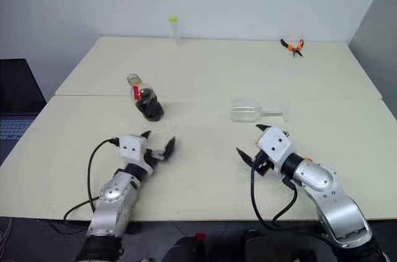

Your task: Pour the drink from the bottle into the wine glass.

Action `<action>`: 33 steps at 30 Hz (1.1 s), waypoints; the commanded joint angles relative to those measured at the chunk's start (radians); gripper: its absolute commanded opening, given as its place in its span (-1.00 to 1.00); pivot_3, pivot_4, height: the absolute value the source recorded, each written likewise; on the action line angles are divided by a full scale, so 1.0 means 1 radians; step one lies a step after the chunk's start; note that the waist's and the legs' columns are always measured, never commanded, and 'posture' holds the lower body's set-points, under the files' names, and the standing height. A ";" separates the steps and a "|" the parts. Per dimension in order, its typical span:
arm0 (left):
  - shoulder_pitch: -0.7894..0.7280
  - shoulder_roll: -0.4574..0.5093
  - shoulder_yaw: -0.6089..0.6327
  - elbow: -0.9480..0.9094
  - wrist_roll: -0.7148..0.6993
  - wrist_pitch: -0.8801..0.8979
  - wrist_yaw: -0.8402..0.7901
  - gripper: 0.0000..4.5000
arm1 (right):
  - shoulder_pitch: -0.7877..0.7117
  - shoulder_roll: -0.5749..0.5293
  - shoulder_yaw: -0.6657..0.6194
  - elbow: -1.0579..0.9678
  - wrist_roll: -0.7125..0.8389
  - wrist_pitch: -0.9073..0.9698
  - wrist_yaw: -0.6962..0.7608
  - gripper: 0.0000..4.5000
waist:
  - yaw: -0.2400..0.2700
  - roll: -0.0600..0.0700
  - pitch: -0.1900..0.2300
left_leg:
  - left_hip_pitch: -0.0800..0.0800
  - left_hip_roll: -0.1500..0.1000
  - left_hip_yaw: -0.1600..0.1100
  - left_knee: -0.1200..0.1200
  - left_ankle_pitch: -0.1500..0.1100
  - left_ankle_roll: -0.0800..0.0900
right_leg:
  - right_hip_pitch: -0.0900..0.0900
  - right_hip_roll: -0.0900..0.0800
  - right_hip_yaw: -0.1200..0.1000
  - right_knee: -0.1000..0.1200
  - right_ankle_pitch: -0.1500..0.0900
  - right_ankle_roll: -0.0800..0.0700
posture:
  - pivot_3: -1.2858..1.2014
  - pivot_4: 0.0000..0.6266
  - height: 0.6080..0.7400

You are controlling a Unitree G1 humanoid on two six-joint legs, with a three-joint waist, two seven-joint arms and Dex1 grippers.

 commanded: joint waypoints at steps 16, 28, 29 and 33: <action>-0.264 0.133 -0.113 -0.078 -0.180 0.243 -0.455 0.98 | -0.358 0.028 0.297 0.635 -0.871 -0.137 -0.390 1.00 | -0.007 0.000 0.000 | 0.000 0.001 0.003 -0.001 0.001 -0.001 | -0.001 0.002 0.002 -0.001 0.000 0.000 | 0.03 -0.52 1.00; -0.310 0.106 -0.117 -0.045 -0.168 0.220 -0.465 0.99 | -0.586 0.154 0.351 1.138 -0.927 -0.225 -0.565 0.92 | -0.012 0.000 0.000 | 0.000 0.001 0.004 0.000 0.001 -0.001 | -0.001 0.002 0.004 0.000 0.000 0.000 | 0.03 -0.52 1.00; -0.310 0.103 -0.116 -0.044 -0.167 0.219 -0.462 1.00 | -0.589 0.163 0.350 1.155 -0.919 -0.229 -0.563 0.83 | -0.013 0.000 0.000 | 0.001 0.001 0.004 0.000 0.001 -0.001 | -0.001 0.002 0.004 0.000 0.000 -0.001 | 0.03 -0.52 1.00; -0.307 0.095 -0.109 -0.043 -0.166 0.221 -0.452 1.00 | -0.579 0.178 0.334 1.167 -0.900 -0.231 -0.565 0.27 | -0.022 0.000 -0.001 | 0.002 0.001 0.004 -0.001 0.001 -0.001 | 0.000 0.003 0.003 0.001 0.000 -0.001 | 0.03 -0.52 1.00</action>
